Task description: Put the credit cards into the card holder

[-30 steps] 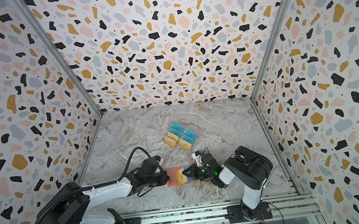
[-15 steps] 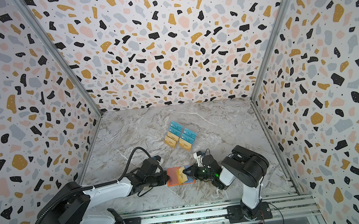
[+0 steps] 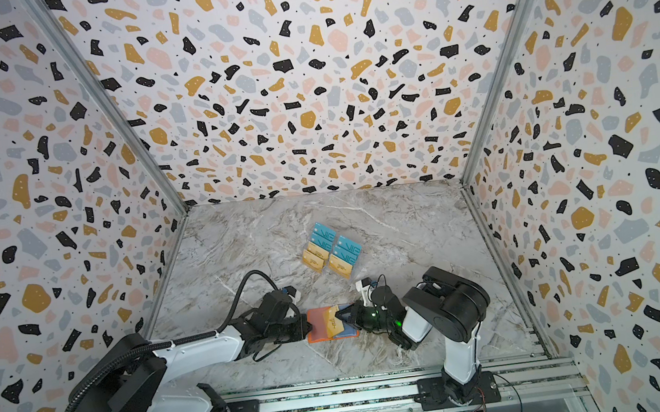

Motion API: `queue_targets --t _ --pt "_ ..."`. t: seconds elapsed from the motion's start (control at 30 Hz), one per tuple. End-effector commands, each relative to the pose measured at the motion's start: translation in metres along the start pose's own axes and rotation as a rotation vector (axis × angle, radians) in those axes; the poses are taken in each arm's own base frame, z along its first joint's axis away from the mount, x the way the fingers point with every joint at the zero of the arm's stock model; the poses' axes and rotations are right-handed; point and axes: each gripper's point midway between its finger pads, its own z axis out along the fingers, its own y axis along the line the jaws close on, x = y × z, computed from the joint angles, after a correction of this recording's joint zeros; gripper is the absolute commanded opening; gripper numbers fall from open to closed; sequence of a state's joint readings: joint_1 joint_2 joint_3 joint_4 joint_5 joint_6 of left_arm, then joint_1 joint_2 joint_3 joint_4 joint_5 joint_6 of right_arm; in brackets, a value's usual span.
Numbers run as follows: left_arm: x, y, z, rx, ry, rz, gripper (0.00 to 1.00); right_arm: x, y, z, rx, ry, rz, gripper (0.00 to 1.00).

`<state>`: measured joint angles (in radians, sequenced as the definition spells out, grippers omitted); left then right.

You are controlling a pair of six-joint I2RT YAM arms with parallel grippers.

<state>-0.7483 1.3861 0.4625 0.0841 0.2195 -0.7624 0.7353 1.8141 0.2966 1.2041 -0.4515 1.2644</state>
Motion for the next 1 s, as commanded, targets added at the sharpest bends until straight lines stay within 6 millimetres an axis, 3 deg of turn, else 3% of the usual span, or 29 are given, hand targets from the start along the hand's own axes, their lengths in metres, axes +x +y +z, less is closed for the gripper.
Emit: queue_targets --t 0.0,0.67,0.97 --pt "0.017 0.011 0.003 -0.027 0.063 0.003 0.00 -0.001 -0.002 0.001 0.002 -0.014 0.016 0.00" --pt "0.023 0.014 0.001 -0.036 0.084 0.015 0.00 0.003 -0.005 0.007 -0.007 -0.026 0.007 0.00" --pt "0.022 0.011 0.000 -0.025 0.083 0.007 0.00 0.011 -0.007 0.020 0.048 0.000 -0.015 0.00"
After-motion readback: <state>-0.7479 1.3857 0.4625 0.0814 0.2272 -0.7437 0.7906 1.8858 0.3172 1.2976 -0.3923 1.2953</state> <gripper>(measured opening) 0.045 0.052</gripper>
